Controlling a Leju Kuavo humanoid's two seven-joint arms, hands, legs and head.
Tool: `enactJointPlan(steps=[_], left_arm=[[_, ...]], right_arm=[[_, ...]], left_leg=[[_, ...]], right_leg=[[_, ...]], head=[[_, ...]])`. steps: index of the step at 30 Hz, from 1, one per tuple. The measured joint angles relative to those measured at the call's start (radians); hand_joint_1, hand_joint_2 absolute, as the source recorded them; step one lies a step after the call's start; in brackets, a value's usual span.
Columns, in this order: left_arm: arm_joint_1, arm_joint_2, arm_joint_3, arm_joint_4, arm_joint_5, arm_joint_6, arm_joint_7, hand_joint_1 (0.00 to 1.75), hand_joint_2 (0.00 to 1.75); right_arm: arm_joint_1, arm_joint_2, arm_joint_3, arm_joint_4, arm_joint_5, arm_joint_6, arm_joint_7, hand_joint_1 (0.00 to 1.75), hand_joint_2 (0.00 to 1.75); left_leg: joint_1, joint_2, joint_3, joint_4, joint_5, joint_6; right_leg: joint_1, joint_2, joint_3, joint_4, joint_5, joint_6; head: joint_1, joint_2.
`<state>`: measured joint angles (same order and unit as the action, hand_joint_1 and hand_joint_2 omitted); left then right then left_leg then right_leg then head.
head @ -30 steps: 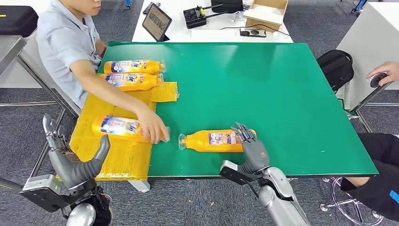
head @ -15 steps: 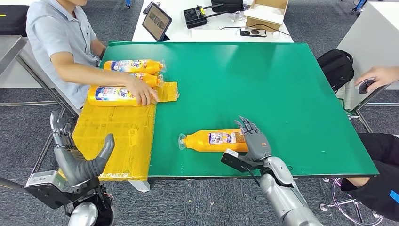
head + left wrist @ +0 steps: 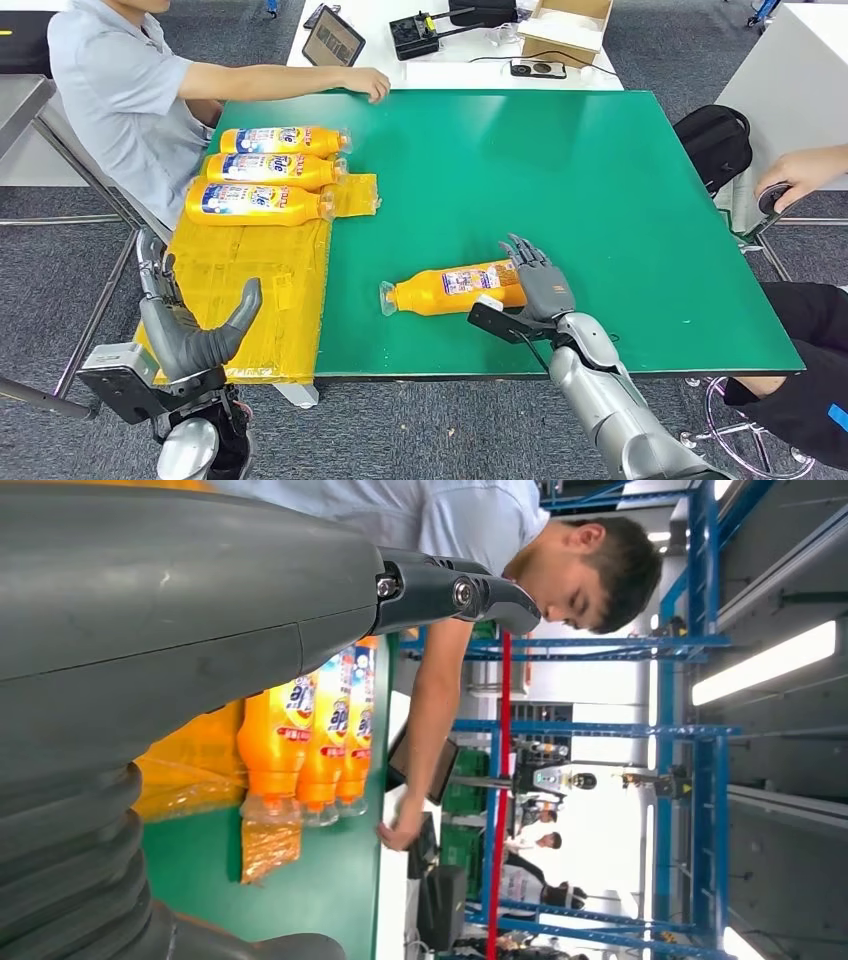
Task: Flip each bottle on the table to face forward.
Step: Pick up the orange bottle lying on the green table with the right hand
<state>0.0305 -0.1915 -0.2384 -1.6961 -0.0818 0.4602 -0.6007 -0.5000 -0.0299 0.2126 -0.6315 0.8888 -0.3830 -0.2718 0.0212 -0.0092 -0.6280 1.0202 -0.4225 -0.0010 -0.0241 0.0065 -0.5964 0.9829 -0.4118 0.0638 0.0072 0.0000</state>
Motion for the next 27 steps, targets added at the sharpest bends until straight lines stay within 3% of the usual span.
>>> enactJointPlan(steps=[2, 6, 7, 19, 27], left_arm=[[-0.001, 0.0, -0.001, 0.003, 0.0, -0.011, 0.015, 0.0, 1.75], [0.0, 0.001, -0.001, 0.01, 0.009, -0.054, 0.057, 0.0, 1.75], [0.0, 0.001, -0.001, 0.012, 0.013, -0.063, 0.063, 0.0, 1.75], [-0.008, 0.001, -0.001, 0.047, 0.054, -0.13, 0.093, 0.0, 1.75], [-0.019, 0.001, -0.002, 0.067, 0.088, -0.159, 0.092, 0.0, 1.75]], right_arm=[[-0.013, 0.005, 0.001, 0.023, 0.0, 0.043, 0.023, 0.04, 1.75], [-0.061, 0.014, 0.013, 0.08, 0.011, 0.171, 0.093, 1.61, 1.75], [-0.073, 0.014, 0.017, 0.091, 0.013, 0.193, 0.104, 1.68, 1.75], [-0.172, 0.015, 0.06, 0.189, 0.01, 0.312, 0.16, 1.75, 1.75], [-0.18, 0.012, 0.055, 0.204, -0.095, 0.392, 0.043, 1.75, 1.75]], left_leg=[[0.0, 0.0, 0.0, 0.0, 0.0, 0.0], [0.0, 0.003, 0.002, 0.0, -0.001, 0.0], [0.0, 0.003, 0.003, 0.0, -0.001, 0.0], [0.0, 0.005, 0.013, 0.0, -0.001, 0.0], [0.0, 0.005, 0.014, 0.0, -0.001, 0.0]], right_leg=[[0.0, 0.0, 0.0, 0.0, 0.0, 0.0], [0.0, 0.001, 0.001, 0.0, 0.0, 0.0], [0.0, 0.002, 0.001, 0.0, 0.0, 0.0], [0.0, 0.002, 0.01, -0.001, 0.0, -0.001], [0.0, 0.004, 0.01, -0.001, 0.0, -0.001]], head=[[0.0, 0.0], [0.0, 0.0], [0.0, 0.0], [0.0, 0.0], [0.0, 0.0]])
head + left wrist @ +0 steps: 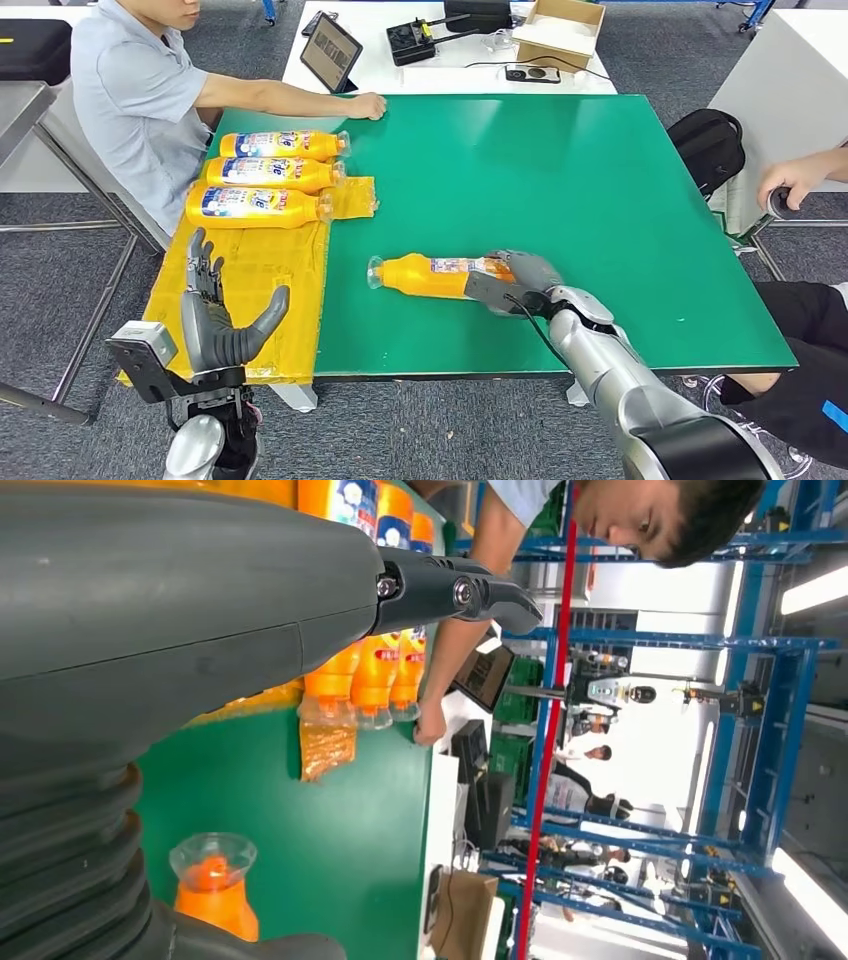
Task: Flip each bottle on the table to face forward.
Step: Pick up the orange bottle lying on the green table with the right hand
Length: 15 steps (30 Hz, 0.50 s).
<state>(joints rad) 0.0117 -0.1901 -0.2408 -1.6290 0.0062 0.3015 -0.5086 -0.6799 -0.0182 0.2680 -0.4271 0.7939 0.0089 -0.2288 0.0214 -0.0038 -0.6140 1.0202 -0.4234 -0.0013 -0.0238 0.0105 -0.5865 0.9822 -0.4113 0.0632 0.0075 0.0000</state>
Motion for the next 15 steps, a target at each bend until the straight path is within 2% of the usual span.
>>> enactJointPlan(steps=[3, 10, 13, 15], left_arm=[[-0.006, 0.001, -0.004, 0.009, 0.014, -0.006, -0.007, 0.0, 1.75], [0.003, 0.005, -0.021, 0.032, 0.172, -0.134, 0.024, 0.0, 1.75], [0.04, 0.005, -0.036, 0.041, 0.251, -0.188, 0.047, 0.0, 1.75], [0.062, 0.005, -0.054, 0.048, 0.29, -0.219, 0.056, 0.0, 1.75]], right_arm=[[0.005, -0.001, -0.012, 0.002, -0.057, 0.035, -0.062, 1.75, 1.75], [0.108, 0.028, -0.083, -0.03, -0.312, 0.066, -0.333, 1.75, 1.75], [0.199, 0.061, -0.116, -0.126, -0.421, -0.004, -0.412, 1.74, 1.75], [0.279, 0.081, -0.12, -0.257, -0.501, -0.116, -0.434, 1.74, 1.75]], left_leg=[[0.0, 0.0, 0.0, 0.0, 0.0, 0.0], [0.0, -0.001, -0.002, 0.0, 0.0, 0.0], [0.0, -0.002, -0.006, 0.0, 0.0, 0.0], [0.0, -0.004, -0.01, 0.0, 0.0, 0.0]], right_leg=[[0.0, 0.0, 0.0, 0.0, 0.0, 0.0], [0.0, 0.0, 0.0, 0.0, 0.0, 0.0], [0.0, 0.0, -0.004, 0.0, 0.0, 0.0], [0.0, -0.002, -0.007, 0.001, -0.001, 0.0]], head=[[0.0, 0.0], [0.0, 0.0], [0.0, 0.0], [0.0, 0.0]])
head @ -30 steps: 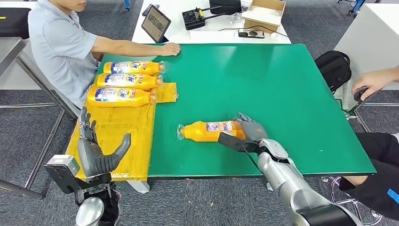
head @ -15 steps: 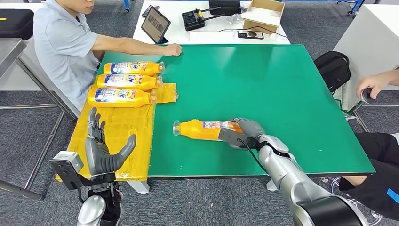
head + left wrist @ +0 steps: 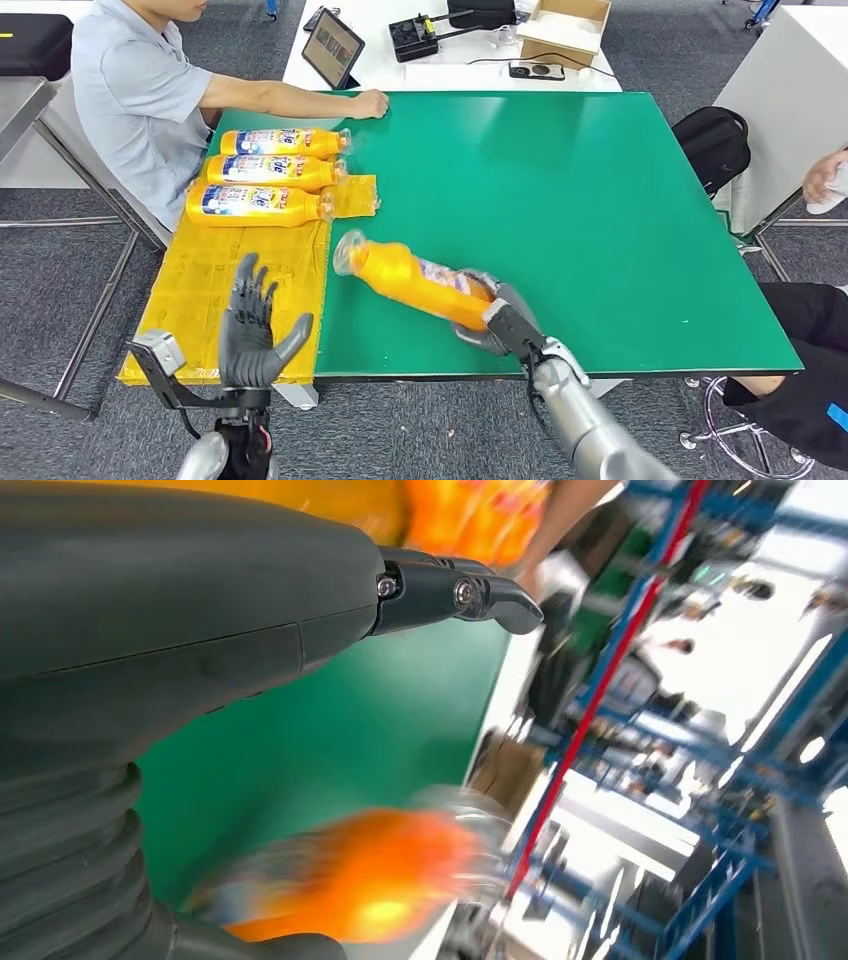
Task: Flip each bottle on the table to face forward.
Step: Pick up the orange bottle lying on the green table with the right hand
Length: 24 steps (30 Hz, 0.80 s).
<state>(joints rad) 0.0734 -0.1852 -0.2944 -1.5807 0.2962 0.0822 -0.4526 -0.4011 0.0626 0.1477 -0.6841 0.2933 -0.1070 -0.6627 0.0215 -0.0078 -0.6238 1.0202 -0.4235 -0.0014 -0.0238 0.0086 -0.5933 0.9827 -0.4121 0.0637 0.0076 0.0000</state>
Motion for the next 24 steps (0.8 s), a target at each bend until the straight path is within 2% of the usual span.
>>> enactJointPlan(steps=[2, 4, 6, 9, 13, 19, 24], left_arm=[[0.013, 0.0, -0.021, 0.006, 0.02, -0.02, 0.001, 0.0, 1.75], [0.02, 0.001, -0.043, 0.009, 0.02, -0.031, -0.004, 0.0, 1.75], [0.022, 0.005, -0.065, 0.011, 0.006, -0.04, -0.014, 0.0, 1.75], [0.022, 0.011, -0.1, 0.011, -0.056, -0.046, -0.04, 0.0, 1.75], [0.023, 0.022, -0.151, 0.01, -0.168, -0.047, -0.086, 0.0, 1.75], [0.023, 0.036, -0.192, 0.007, -0.245, -0.05, -0.115, 0.0, 1.75], [0.012, 0.038, -0.205, 0.005, -0.29, -0.049, -0.12, 0.0, 1.75]], right_arm=[[0.067, 0.015, 0.005, -0.144, -0.065, -0.097, -0.002, 1.74, 1.75], [0.111, 0.023, 0.015, -0.256, -0.1, -0.143, -0.002, 1.67, 1.75], [0.141, 0.03, 0.027, -0.342, -0.121, -0.164, -0.002, 1.61, 1.75], [0.165, 0.041, 0.051, -0.425, -0.134, -0.168, -0.002, 1.63, 1.75], [0.171, 0.05, 0.093, -0.456, -0.133, -0.145, -0.002, 1.66, 1.75], [0.174, 0.058, 0.143, -0.457, -0.098, -0.11, -0.002, 1.75, 1.75], [0.174, 0.06, 0.282, -0.452, -0.03, -0.113, -0.002, 1.75, 1.75]], left_leg=[[0.0, -0.001, -0.002, 0.0, 0.0, 0.0], [0.0, -0.001, -0.003, 0.0, 0.0, 0.0], [0.0, -0.001, -0.003, 0.0, 0.0, 0.0], [0.0, -0.001, -0.003, 0.0, 0.0, 0.0], [0.0, -0.001, -0.003, 0.0, 0.0, 0.0], [0.0, -0.001, -0.003, 0.0, 0.0, 0.0], [0.0, -0.001, -0.003, 0.0, 0.0, 0.0]], right_leg=[[0.0, -0.001, -0.002, 0.0, 0.0, 0.0], [0.0, -0.001, -0.002, 0.0, 0.0, 0.0], [0.0, -0.001, -0.003, 0.0, 0.0, 0.0], [0.0, -0.001, -0.003, 0.0, 0.0, 0.0], [0.0, -0.001, -0.003, 0.0, 0.0, 0.0], [0.0, -0.001, -0.003, 0.0, 0.0, 0.0], [0.0, -0.001, -0.004, 0.0, 0.0, 0.0]], head=[[0.0, 0.0], [0.0, 0.0], [0.0, 0.0], [0.0, 0.0], [0.0, 0.0], [0.0, 0.0], [0.0, 0.0]])
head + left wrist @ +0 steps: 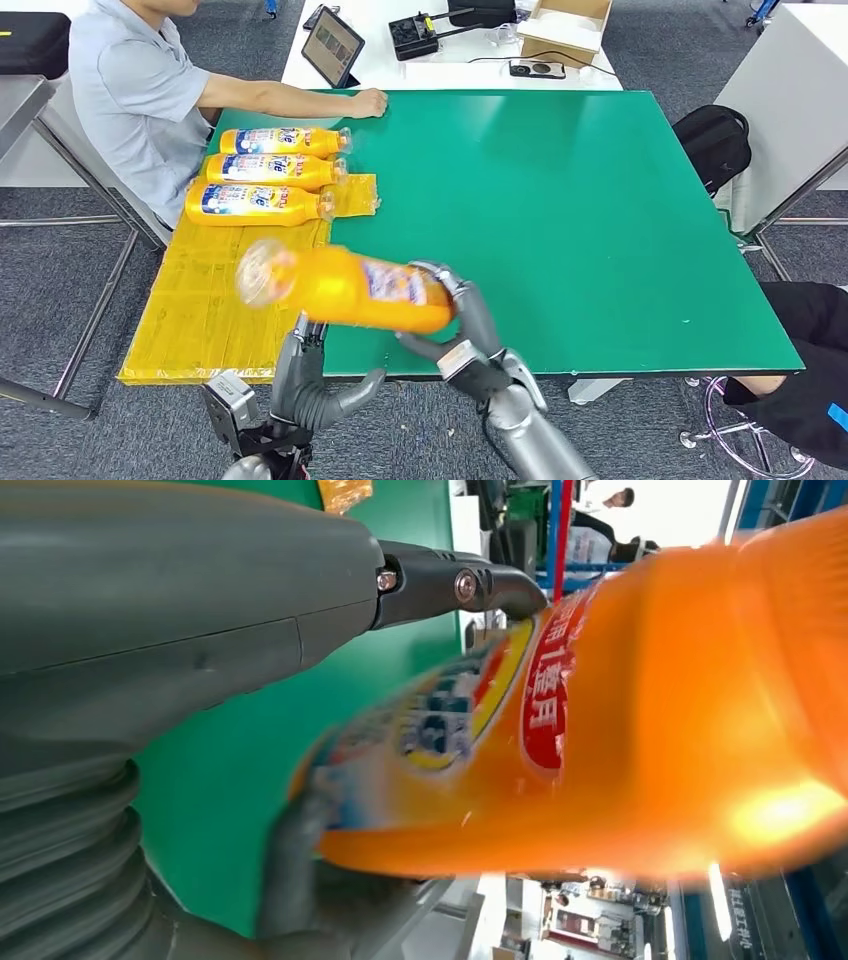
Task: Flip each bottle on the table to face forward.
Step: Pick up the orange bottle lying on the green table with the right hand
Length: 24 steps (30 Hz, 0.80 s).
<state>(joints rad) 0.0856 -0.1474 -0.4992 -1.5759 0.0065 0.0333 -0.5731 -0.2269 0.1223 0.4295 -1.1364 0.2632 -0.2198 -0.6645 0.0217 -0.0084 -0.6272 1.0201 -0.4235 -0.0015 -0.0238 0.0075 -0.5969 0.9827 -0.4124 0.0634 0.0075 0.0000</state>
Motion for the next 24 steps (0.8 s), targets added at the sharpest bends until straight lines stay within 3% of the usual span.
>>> enactJointPlan(steps=[9, 15, 19, 24], left_arm=[[-0.027, -0.014, 0.002, 0.0, 0.004, 0.033, 0.002, 0.0, 1.75], [-0.039, -0.027, -0.002, -0.001, 0.001, 0.076, -0.016, 0.0, 1.75], [-0.041, -0.03, -0.006, -0.002, 0.005, 0.097, -0.023, 0.24, 1.75], [-0.039, -0.032, -0.006, -0.002, 0.037, 0.111, -0.026, 0.24, 1.75]], right_arm=[[-0.001, 0.007, 0.2, 0.004, -0.037, -0.017, 0.0, 1.75, 1.75], [-0.006, 0.024, 0.253, 0.017, -0.075, -0.015, 0.0, 1.75, 1.75], [-0.013, 0.03, 0.269, 0.03, -0.083, -0.012, 0.0, 1.75, 1.75], [-0.019, 0.037, 0.275, 0.048, -0.084, -0.011, 0.0, 1.75, 1.75]], left_leg=[[0.0, 0.0, 0.0, 0.0, 0.0, 0.0], [0.0, 0.0, 0.0, 0.0, 0.0, 0.0], [0.0, 0.0, 0.0, 0.0, 0.0, 0.0], [0.0, 0.0, 0.0, 0.0, 0.0, 0.0]], right_leg=[[0.0, 0.0, 0.0, 0.0, 0.0, 0.0], [0.0, 0.0, 0.0, 0.0, 0.0, 0.0], [0.0, 0.0, 0.0, 0.0, 0.0, 0.0], [0.0, 0.0, -0.001, 0.0, 0.0, 0.0]], head=[[0.0, 0.0], [0.0, 0.0], [0.0, 0.0], [0.0, 0.0]])
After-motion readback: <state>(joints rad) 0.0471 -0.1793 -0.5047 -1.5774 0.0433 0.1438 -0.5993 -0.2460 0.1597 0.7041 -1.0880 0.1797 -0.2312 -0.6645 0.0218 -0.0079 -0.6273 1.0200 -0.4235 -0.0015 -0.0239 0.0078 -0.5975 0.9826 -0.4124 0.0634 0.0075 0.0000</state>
